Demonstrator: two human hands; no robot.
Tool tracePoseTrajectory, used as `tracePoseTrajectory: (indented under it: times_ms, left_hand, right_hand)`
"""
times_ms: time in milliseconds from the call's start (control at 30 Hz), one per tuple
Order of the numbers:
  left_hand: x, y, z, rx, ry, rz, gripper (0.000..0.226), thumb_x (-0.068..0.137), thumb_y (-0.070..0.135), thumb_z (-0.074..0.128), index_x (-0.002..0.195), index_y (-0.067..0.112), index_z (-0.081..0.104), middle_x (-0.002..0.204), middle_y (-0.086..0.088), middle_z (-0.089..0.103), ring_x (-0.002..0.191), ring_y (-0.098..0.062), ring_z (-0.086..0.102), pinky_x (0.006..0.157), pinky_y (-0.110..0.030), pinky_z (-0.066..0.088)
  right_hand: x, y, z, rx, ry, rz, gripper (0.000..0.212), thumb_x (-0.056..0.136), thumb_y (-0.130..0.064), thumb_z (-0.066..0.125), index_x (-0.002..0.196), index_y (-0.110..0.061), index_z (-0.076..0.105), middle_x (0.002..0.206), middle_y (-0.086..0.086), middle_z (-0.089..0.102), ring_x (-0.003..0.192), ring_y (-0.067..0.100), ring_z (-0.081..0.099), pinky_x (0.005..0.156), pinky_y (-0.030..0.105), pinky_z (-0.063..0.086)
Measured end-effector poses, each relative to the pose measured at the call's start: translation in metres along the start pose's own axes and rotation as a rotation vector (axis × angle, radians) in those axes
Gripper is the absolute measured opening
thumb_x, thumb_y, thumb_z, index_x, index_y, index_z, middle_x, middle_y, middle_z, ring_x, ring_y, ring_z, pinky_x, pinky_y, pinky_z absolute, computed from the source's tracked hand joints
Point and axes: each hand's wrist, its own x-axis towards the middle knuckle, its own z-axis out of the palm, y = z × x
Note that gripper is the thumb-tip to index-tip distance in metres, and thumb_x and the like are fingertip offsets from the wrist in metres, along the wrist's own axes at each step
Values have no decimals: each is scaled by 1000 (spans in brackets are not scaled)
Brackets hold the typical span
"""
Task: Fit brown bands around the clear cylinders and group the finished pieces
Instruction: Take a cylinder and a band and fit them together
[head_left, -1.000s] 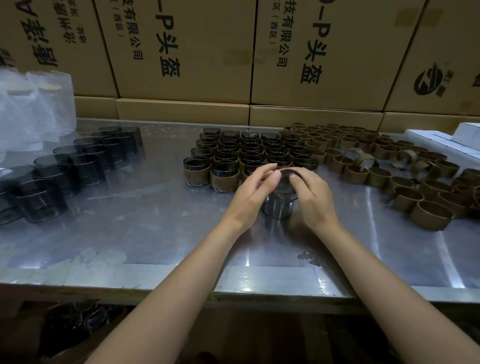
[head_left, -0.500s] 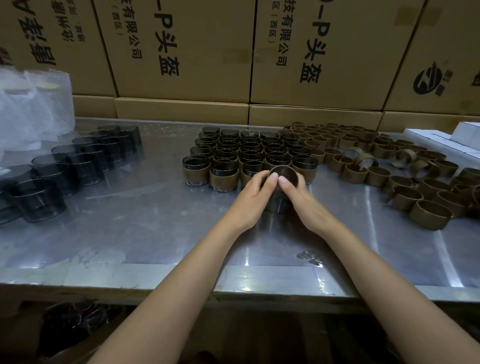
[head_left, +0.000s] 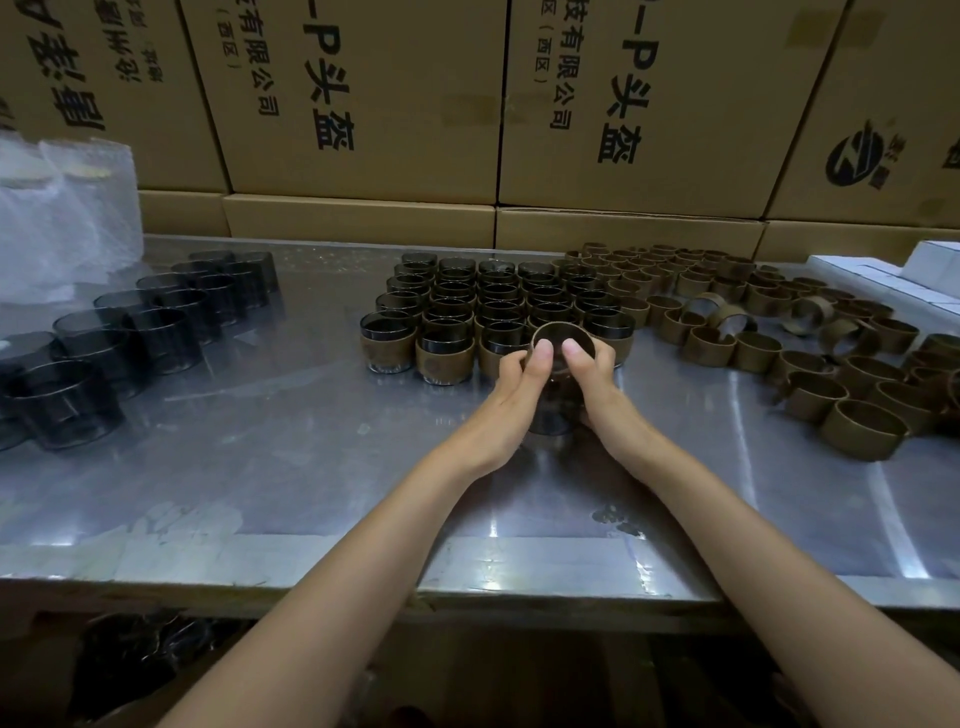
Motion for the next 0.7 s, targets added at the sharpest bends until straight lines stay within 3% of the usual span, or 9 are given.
tracePoseTrajectory:
  times_ms: [133,300,433,567,700]
  left_hand:
    - [4,2,0,-189,18,-32,97,65,87,34,140,25,33,142,5,42,132,-10,41,113,-41,32]
    - [7,-1,2,-374,-21,-60,89,69,76,45,139,21,43,134,-7,56,124,-22,54,109,-47,38]
    - [9,-1,2,-437,23,-83,81,74,68,46,136,16,47,129,-12,60,121,-25,56,110,-48,37]
    - [9,0,1,-497,43,-104,69,82,58,47,134,13,48,129,-12,60,121,-23,57,108,-44,40]
    - [6,4,0,-549,78,-98,45,102,36,36,135,8,46,130,-19,58,118,-27,59,105,-46,44]
  right_hand:
    - [3,2,3,122,-34,30,86,68,-77,52,135,-28,28,142,0,38,124,11,51,103,41,46]
    - [3,4,3,316,-54,70,82,71,-62,65,136,-20,34,124,6,58,107,16,66,81,33,54]
    - [4,0,4,414,-5,108,80,81,-52,64,141,-9,33,125,18,60,111,27,64,95,45,50]
    - [2,-6,6,556,31,146,59,95,-37,50,141,-5,32,130,22,56,113,30,62,90,42,51]
    - [0,-12,6,581,77,167,52,98,-33,49,140,-6,35,129,21,57,114,28,61,90,41,53]
